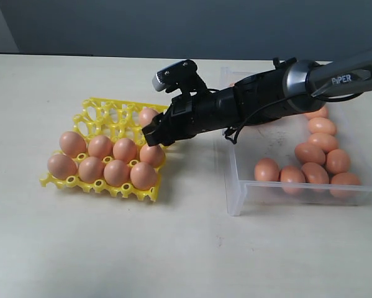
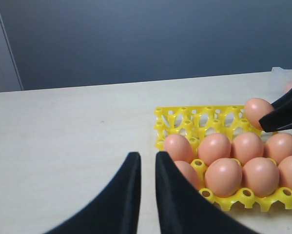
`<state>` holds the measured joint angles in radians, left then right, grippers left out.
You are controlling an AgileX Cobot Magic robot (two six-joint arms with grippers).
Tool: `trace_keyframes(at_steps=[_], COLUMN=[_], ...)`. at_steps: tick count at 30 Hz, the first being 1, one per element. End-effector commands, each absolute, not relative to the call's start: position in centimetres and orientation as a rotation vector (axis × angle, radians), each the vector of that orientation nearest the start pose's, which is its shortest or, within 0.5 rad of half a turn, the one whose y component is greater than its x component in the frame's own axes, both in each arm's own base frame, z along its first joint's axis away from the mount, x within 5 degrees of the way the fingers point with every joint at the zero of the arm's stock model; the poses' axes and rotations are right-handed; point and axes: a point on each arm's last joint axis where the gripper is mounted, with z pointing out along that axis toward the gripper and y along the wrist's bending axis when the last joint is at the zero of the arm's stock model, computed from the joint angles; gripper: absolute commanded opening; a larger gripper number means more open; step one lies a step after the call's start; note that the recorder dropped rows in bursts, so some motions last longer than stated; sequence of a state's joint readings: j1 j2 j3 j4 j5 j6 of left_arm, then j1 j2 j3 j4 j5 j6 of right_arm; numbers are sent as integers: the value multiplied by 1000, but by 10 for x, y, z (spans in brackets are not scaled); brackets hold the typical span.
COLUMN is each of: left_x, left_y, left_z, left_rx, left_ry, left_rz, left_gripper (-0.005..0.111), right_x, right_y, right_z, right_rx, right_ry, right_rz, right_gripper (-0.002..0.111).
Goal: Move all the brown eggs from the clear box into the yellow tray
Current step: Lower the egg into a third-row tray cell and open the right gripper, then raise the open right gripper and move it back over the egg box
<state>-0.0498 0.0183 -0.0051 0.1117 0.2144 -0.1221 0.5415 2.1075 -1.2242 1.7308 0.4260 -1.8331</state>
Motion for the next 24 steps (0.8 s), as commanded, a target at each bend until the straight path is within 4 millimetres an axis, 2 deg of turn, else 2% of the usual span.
trace_keyframes(at_steps=[1, 7, 9, 11, 13, 16, 18, 21, 24], left_x=[58, 58, 58, 58, 58, 58, 58, 58, 58], left_y=[-1, -1, -1, -1, -1, -1, -1, -1, -1], left_z=[193, 193, 193, 193, 193, 193, 193, 193, 193], left_rx=[17, 17, 17, 17, 17, 17, 17, 17, 17], left_ry=[1715, 1715, 1715, 1715, 1715, 1715, 1715, 1715, 1715], left_rz=[-27, -27, -27, -27, -27, -27, -27, -27, -27], left_gripper=[12, 12, 12, 12, 12, 12, 12, 12, 12], right_x=[352, 353, 355, 356, 355, 346, 342, 345, 340], right_y=[251, 249, 247, 244, 242, 235, 230, 217, 201], right_z=[127, 128, 136, 151, 174, 228, 246, 252, 246], right_rx=[-902, -883, -865, -829, -821, -840, -884, -854, -816], right_ry=[2143, 2154, 2143, 2128, 2078, 1951, 1899, 1912, 2000], right_rz=[691, 673, 640, 604, 583, 536, 477, 305, 345], right_gripper=[63, 63, 63, 63, 63, 62, 62, 62, 55])
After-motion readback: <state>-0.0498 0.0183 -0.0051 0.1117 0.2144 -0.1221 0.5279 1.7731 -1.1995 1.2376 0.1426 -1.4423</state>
